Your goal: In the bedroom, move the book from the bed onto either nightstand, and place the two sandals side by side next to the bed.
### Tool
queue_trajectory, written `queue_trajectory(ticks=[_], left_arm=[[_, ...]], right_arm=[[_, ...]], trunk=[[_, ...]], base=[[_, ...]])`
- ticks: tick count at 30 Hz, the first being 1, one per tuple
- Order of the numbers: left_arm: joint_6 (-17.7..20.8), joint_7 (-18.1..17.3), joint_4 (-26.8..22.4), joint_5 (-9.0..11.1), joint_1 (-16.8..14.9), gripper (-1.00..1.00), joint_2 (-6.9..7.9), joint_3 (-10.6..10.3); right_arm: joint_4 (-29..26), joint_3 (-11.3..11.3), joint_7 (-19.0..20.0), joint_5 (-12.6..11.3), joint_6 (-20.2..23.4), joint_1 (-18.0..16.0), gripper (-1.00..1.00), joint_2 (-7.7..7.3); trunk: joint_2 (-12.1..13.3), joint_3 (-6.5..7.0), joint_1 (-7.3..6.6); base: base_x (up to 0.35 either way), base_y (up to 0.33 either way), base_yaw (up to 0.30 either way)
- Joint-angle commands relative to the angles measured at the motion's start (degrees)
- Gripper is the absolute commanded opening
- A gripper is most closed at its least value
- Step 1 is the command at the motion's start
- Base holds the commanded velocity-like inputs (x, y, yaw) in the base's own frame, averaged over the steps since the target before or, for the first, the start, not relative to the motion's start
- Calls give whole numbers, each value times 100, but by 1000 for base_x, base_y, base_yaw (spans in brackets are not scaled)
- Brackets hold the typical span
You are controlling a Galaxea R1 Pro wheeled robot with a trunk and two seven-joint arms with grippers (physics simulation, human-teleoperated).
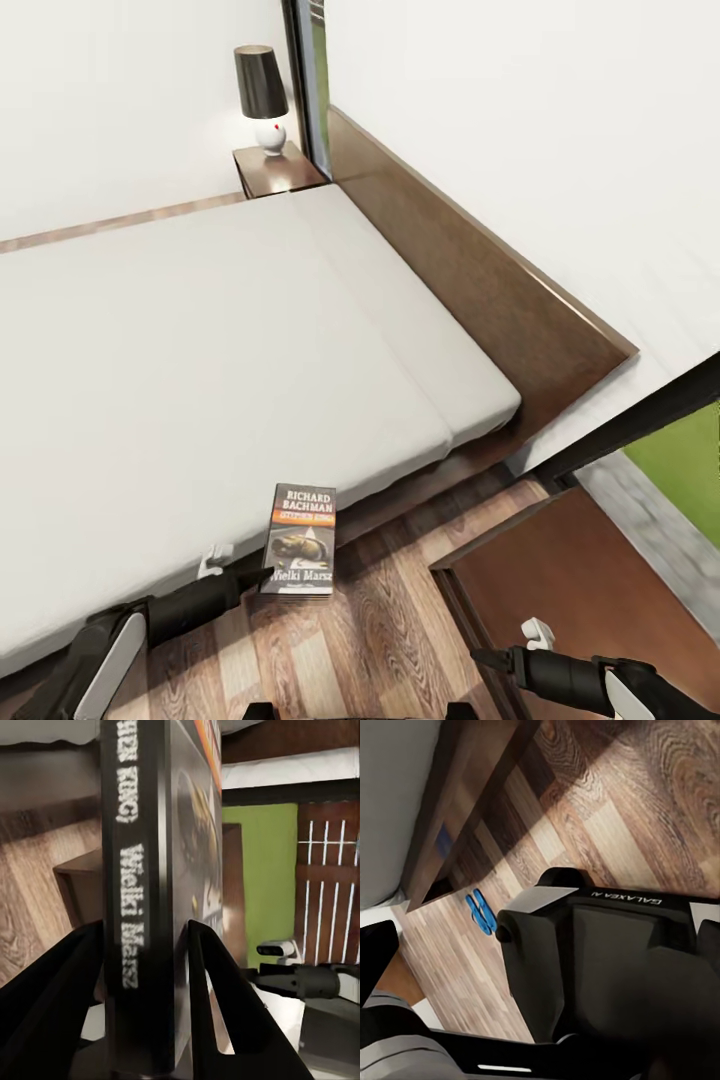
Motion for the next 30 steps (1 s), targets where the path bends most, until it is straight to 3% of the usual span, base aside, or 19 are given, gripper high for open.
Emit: queue_trajectory(ticks=[1,7,12,20,25,30], left_arm=[[29,-13,-40,4,0,-100,0,-5],[27,-11,-105,-1,-3,-100,-5,-32],[20,1,-95,-4,-2,-100,-20,-47],[20,2,-67,-4,-1,-100,-26,-47],[19,2,-65,-3,-1,-100,-33,-47],[19,8,-65,4,-2,-100,-35,-47]], right_arm=[[-4,31,1,-59,53,-3,100,-5],[173,31,-13,-58,22,-3,100,-5],[382,31,-20,-60,-397,-3,100,-5],[434,26,-18,-67,-523,-3,100,-5],[818,23,-22,-74,-944,-3,100,-5],[936,22,-29,-84,-1025,-3,100,-5]], trunk=[[-2,6,0],[-2,61,0],[-2,107,0],[-2,181,0],[-2,226,0],[-2,272,0]], base=[[0,0,-62],[0,0,-61],[0,0,-20],[0,0,-2],[0,0,0],[0,0,0]])
